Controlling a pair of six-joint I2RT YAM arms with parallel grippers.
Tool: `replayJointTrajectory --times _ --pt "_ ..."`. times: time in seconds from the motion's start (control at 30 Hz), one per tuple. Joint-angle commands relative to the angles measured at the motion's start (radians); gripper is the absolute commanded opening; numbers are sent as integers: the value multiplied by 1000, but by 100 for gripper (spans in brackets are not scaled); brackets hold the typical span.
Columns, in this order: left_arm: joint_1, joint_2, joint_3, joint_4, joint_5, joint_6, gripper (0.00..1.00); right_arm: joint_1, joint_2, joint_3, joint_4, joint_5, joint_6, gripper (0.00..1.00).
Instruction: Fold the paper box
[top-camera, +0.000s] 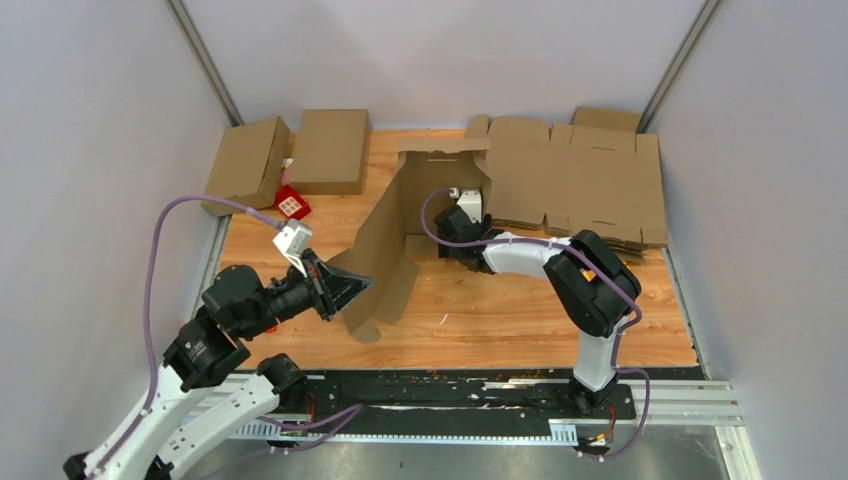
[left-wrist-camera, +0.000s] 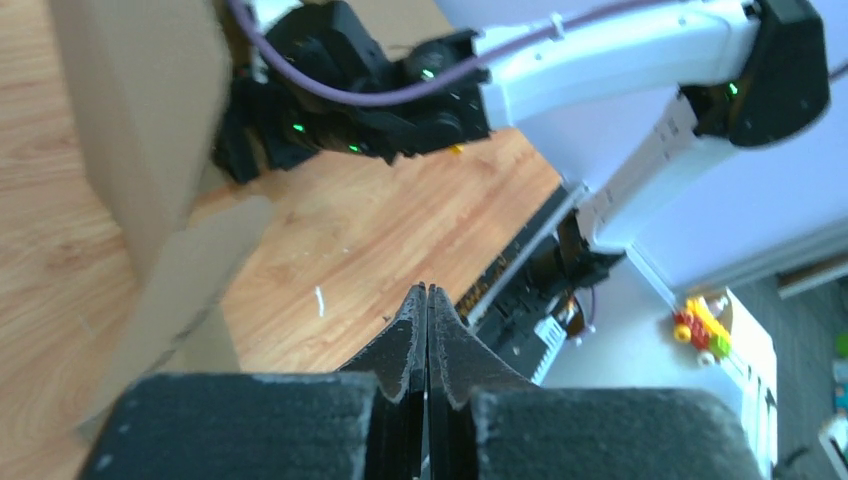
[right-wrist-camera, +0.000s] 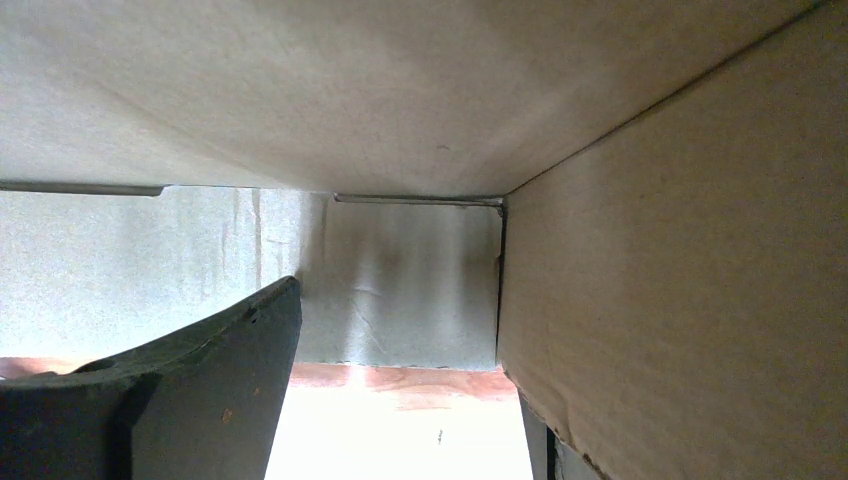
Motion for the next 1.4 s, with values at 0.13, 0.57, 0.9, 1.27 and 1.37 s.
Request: replayJointTrajectory --times 0.13,0.57,0.9,1.27,1.37 --pt "-928 214 102 61 -983 158 0 -11 30 -2 -120 -52 -25 73" --pt "-1083 473 76 191 -1221 253 0 -18 12 -22 -99 -109 -28 73" --pt "-655 710 -55 366 -863 301 0 -24 15 -16 -92 -155 -31 73" --pt "-417 858 -251 871 -671 263 0 -32 35 4 -77 -217 -32 73" --pt "-413 875 -273 912 -730 250 0 -35 39 8 -76 -234 -32 73"
